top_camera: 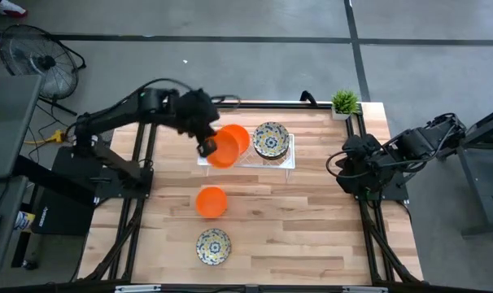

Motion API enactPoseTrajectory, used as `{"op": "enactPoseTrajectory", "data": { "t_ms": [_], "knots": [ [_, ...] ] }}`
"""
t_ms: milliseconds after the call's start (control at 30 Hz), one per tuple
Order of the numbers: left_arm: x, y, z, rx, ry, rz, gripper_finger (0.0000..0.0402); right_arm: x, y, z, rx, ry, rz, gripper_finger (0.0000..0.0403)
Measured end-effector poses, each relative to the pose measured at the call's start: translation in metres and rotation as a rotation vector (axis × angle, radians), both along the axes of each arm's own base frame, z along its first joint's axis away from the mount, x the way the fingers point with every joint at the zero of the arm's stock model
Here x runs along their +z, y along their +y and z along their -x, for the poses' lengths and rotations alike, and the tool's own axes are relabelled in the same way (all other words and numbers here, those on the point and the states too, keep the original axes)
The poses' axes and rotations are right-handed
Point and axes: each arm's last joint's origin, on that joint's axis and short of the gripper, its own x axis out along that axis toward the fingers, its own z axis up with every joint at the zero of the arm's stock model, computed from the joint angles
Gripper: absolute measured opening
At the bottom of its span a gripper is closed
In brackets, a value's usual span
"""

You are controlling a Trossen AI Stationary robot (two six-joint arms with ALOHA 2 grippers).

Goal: Pick & Place Mini bowls
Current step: Stack the orange bowl on top of the other orange bowls on the shelf

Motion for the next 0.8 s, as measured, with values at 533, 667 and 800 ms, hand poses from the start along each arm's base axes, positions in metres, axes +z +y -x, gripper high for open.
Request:
{"op": "enactPoseTrajectory", "data": {
  "t_ms": [533,667,800],
  "knots": [
    [-0.027,0.075,-0.045,0.081,0.09,0.109,0.0,0.0,0.0,0.0,-0.001,0.001,0.013,0.0],
    [-0.033,0.082,-0.041,0.091,0.15,0.126,0.0,0.0,0.0,0.0,-0.001,0.001,0.013,0.0],
    [-0.033,0.083,-0.038,0.093,0.164,0.123,0.0,0.0,-0.001,0.0,-0.001,0.002,0.014,0.0]
  ]
}}
